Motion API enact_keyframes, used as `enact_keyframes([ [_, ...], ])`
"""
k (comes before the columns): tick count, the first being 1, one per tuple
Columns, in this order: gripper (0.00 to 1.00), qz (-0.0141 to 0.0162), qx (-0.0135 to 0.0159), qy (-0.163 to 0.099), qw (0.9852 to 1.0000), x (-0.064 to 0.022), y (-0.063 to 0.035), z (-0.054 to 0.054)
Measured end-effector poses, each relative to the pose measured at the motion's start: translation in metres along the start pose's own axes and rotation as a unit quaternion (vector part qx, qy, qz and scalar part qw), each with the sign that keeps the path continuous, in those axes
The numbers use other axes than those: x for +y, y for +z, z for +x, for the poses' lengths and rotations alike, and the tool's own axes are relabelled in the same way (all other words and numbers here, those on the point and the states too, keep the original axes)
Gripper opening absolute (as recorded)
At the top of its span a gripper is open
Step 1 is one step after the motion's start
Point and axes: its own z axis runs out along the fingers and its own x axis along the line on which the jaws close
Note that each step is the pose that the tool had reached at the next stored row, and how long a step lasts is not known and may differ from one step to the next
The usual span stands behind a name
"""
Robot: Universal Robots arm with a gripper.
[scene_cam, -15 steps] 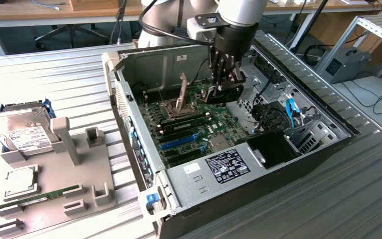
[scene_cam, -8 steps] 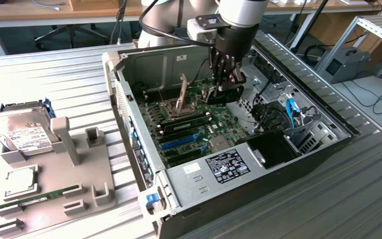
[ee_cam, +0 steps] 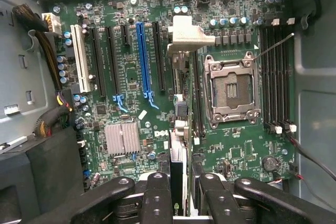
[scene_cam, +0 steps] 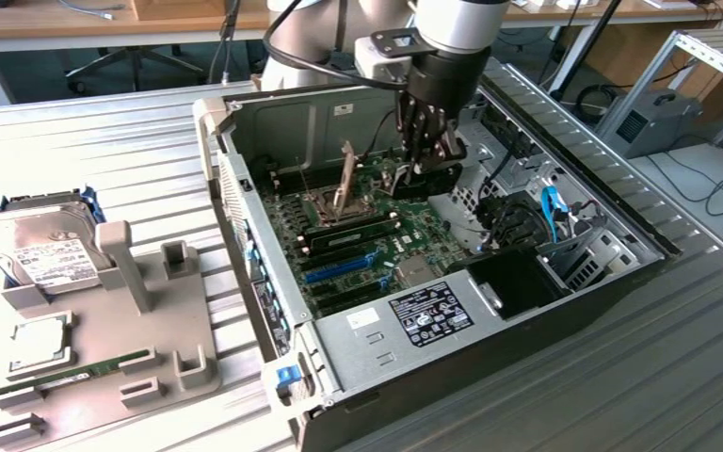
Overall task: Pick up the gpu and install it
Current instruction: 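Insert the gpu into the slot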
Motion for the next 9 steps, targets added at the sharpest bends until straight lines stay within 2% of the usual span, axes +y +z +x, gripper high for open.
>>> enact_keyframes([
  [9,0.26,0.0000,0.0000,0.000,1.0000,-0.0001,0.0006,0.0022],
])
